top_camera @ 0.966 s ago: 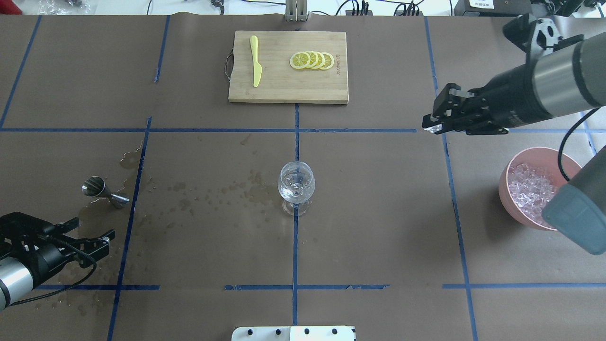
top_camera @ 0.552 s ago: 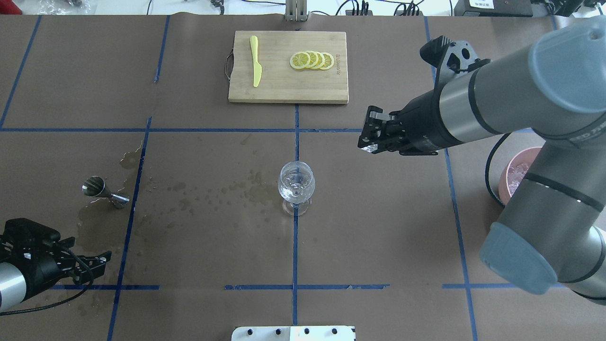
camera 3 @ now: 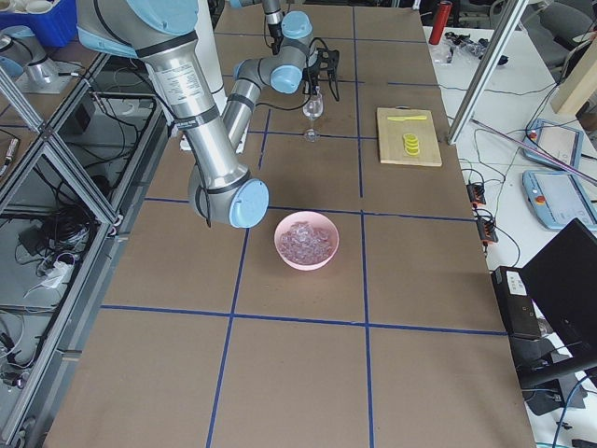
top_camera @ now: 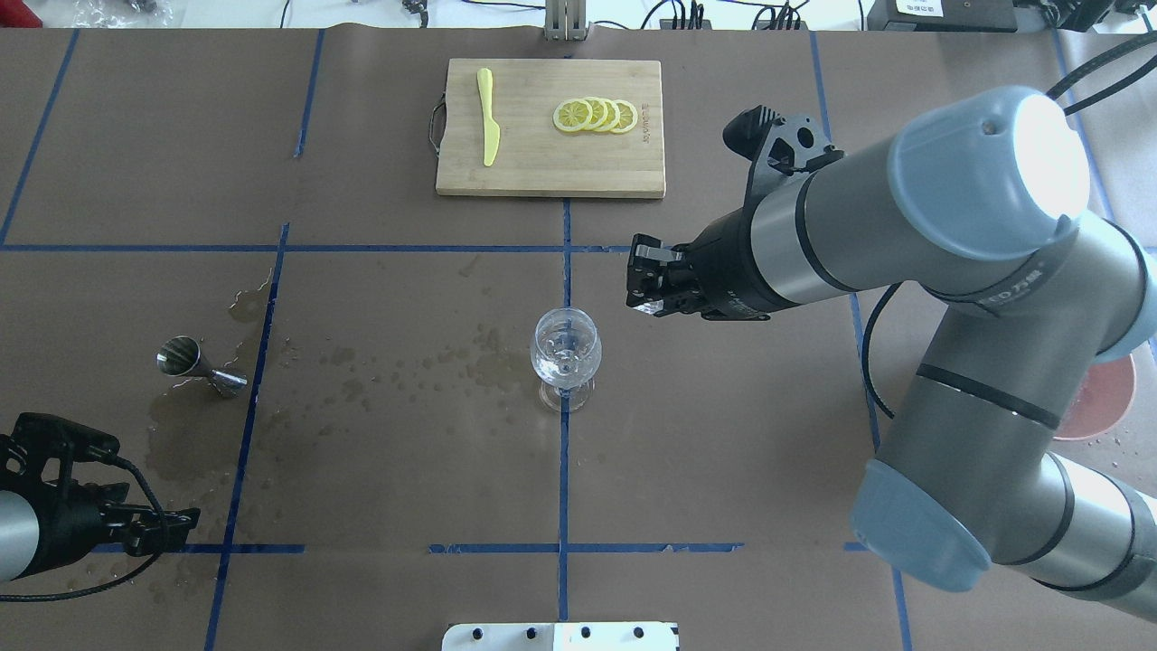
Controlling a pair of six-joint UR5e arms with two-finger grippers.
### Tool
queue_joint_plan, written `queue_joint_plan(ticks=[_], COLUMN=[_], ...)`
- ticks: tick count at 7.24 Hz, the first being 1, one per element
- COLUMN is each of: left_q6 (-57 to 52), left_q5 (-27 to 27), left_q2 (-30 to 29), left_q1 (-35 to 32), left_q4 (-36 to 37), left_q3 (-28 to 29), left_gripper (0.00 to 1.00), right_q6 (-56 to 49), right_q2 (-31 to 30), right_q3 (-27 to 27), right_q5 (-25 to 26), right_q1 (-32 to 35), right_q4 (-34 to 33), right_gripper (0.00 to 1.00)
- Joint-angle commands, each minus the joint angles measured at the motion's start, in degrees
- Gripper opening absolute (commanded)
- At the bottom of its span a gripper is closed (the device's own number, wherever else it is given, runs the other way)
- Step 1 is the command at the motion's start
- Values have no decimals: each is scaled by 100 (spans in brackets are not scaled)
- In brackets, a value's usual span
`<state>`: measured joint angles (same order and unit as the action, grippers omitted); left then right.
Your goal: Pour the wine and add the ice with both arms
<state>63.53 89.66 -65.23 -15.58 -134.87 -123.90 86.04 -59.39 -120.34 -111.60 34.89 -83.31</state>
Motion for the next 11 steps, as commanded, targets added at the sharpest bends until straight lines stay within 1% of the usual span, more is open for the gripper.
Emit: queue_joint_plan(ticks=[1,2,3,5,6,7,8,9,10,11], left_q6=[1,1,1,-8,-51,-52,-60,-69,-69,-269], left_q5=[866,1017,1019,1036,1280,1570,1659,1843,1958,1968], left_q2=[-69,-208,-253,-263,-445,-691,-841,-895,-1009,-1132], left_q1=[-462,-516,-551,-586,-612,-848,-954,-973,-1034,-1243], left_q4=[765,1256,1409,1532,1986,2408,2612,2736,2816,2956], left_q3=[-571,-765,-863,-986,-1082,-1127,-1214,-1250,-1250,-1259], left_gripper=[100,100,100,100,100,100,100,100,100,100], right_q6=[1,1,1,10,10,10,10,10,18,18], right_q2=[392,419,576,648,648,657,657,657,674,674], right_q3=[404,502,650,766,784,793,801,819,845,854], right_q5=[129,147,243,498,499,499,499,507,507,507], right_q1=[-113,-166,-253,-482,-509,-518,-535,-544,-562,-579], right_q4=[-1,26,17,17,17,17,17,17,17,8], right_gripper=[0,0,0,0,0,0,9,27,50,75])
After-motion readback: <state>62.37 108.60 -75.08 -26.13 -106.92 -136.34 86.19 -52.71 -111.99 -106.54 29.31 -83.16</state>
